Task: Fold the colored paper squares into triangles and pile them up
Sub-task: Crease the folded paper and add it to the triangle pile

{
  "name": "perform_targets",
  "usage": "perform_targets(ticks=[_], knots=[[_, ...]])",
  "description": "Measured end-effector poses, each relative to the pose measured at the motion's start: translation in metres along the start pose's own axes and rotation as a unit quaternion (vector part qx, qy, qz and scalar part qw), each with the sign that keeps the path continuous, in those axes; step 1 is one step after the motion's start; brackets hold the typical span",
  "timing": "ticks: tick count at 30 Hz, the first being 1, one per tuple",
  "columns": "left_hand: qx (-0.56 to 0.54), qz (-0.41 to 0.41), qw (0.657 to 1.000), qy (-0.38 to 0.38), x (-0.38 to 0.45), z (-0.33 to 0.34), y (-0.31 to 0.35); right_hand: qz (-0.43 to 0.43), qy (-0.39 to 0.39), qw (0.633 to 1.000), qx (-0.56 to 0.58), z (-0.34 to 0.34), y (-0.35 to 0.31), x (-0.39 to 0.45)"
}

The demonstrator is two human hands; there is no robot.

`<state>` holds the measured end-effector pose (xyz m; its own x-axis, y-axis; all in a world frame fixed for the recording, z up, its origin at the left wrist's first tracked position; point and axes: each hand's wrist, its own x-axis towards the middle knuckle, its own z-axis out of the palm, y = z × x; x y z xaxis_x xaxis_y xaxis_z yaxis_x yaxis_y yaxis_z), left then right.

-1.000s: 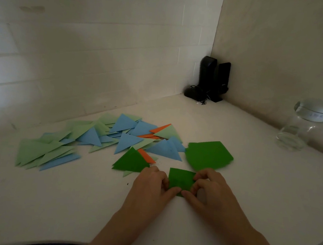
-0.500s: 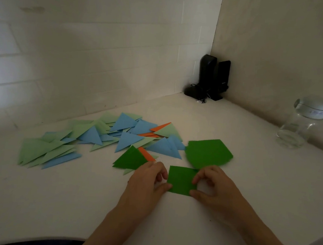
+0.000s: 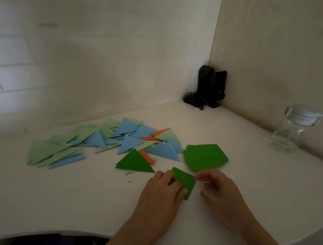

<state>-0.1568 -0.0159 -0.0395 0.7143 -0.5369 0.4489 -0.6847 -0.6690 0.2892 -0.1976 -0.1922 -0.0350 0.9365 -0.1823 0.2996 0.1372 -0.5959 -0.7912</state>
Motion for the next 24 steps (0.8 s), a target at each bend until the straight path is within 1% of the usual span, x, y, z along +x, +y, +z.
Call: perform_targets(ticks=[3,6,10,12,15,18,21,24], knots=[[-0.006,-0.011,0.999,-0.029,-0.005,-0.009,-0.013,-0.028,0.01,0.999,-0.02,-0.006,-0.001,-0.005],[-0.003,-0.006,0.998,-0.063,-0.008,-0.017,-0.022,-0.041,-0.027,0.996,-0.069,-0.003,-0.001,-0.011],[-0.029,0.005,0.998,-0.054,-0.007,-0.024,-0.031,-0.091,-0.05,0.989,-0.107,0.003,-0.004,-0.003],[-0.042,0.027,0.997,-0.055,-0.006,-0.026,-0.038,-0.108,-0.074,0.983,-0.125,0.006,-0.003,0.005],[-0.029,0.081,0.993,-0.076,-0.002,-0.028,-0.049,-0.117,-0.106,0.972,-0.173,0.014,0.002,0.015],[-0.041,0.104,0.989,-0.098,0.0,-0.03,-0.06,-0.142,-0.099,0.965,-0.199,0.019,-0.003,0.021],[-0.082,0.107,0.986,-0.099,0.0,-0.027,-0.069,-0.141,-0.073,0.973,-0.168,0.023,-0.009,0.025],[-0.098,0.113,0.985,-0.087,0.0,-0.021,-0.075,-0.149,-0.062,0.973,-0.166,0.029,-0.01,0.025]])
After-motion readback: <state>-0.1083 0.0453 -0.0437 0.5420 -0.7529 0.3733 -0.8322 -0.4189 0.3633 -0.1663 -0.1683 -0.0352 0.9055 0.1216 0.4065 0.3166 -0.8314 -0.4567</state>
